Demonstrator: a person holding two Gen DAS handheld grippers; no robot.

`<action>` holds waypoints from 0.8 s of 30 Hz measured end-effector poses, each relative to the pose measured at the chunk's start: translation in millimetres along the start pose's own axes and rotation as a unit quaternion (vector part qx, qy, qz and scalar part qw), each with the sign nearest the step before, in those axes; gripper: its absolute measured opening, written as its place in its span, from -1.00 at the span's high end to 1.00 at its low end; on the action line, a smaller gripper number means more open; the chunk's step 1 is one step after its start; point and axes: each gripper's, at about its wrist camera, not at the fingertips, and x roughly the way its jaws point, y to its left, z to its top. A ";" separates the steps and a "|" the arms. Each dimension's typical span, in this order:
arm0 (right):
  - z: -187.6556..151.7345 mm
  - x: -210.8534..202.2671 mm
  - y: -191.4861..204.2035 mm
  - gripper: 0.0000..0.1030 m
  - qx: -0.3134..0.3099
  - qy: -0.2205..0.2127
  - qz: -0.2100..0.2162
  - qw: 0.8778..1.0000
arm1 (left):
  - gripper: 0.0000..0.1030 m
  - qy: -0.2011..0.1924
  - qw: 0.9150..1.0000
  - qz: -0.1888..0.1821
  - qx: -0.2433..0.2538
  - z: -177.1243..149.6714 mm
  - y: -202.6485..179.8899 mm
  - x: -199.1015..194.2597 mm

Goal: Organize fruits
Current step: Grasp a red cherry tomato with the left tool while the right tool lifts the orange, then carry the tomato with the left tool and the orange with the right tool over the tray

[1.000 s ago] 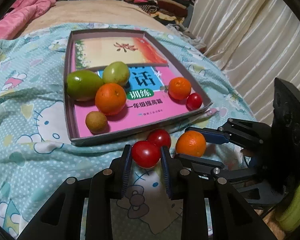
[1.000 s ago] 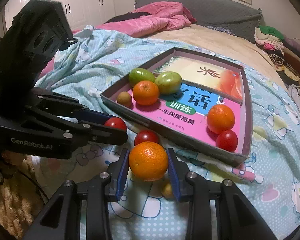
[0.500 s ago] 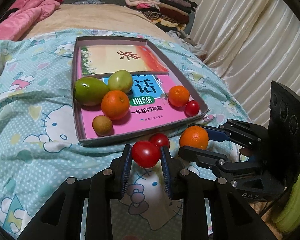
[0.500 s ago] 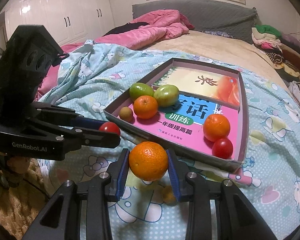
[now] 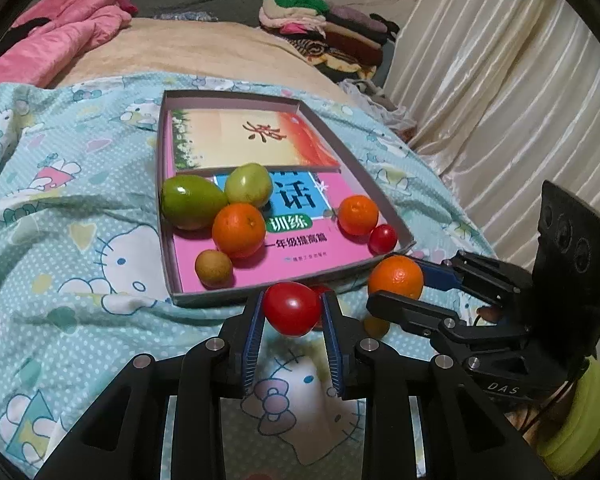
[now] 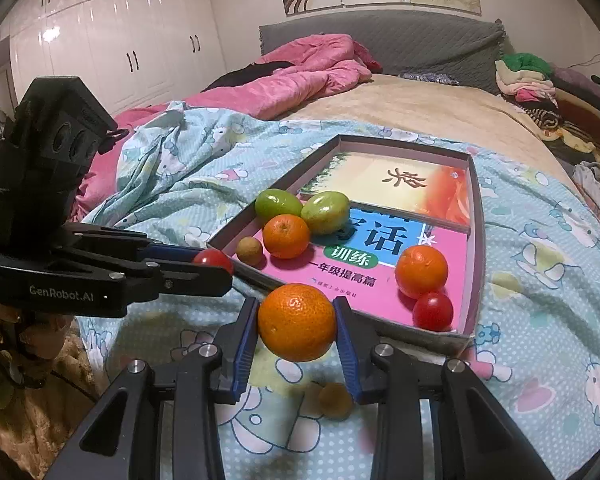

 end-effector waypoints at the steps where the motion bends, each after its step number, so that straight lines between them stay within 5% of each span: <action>1: 0.2 -0.3 -0.2 0.28 0.001 -0.001 0.000 1.000 | 0.43 -0.002 1.000 -0.002 -0.001 0.6 0.1 -0.7; 24: 10.8 -12.2 -11.3 0.28 0.025 -0.050 -0.011 0.998 | 0.43 -0.037 0.999 0.005 -0.008 8.0 -0.8 -7.9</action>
